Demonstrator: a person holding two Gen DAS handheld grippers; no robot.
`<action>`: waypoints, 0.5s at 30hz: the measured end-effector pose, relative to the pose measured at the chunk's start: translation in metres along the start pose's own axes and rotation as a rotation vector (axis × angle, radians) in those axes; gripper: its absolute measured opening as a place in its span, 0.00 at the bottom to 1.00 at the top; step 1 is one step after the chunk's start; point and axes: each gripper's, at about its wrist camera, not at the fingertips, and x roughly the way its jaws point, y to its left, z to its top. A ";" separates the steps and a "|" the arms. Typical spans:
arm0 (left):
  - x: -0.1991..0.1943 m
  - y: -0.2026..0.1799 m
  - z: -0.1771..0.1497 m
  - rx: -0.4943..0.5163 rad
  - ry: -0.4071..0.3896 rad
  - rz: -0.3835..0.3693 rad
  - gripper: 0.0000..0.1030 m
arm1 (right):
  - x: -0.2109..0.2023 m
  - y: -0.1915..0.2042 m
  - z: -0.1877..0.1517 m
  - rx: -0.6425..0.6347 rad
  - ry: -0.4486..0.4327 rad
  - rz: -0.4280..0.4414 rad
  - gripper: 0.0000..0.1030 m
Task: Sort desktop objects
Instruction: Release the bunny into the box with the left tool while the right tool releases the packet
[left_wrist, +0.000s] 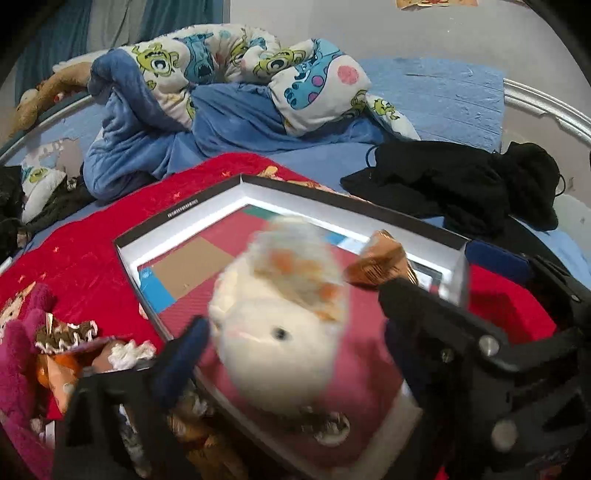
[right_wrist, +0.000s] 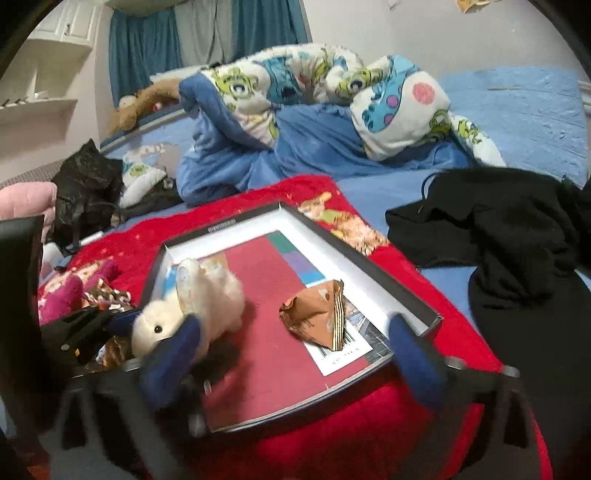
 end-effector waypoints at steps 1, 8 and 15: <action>-0.004 -0.001 0.000 0.001 -0.012 -0.023 1.00 | -0.003 -0.001 0.000 0.006 -0.015 0.000 1.00; -0.012 -0.003 0.001 0.013 -0.037 -0.028 1.00 | -0.008 -0.007 0.001 0.036 -0.033 -0.013 1.00; -0.016 -0.004 0.001 0.006 -0.052 -0.032 1.00 | -0.010 -0.008 0.001 0.039 -0.045 -0.024 1.00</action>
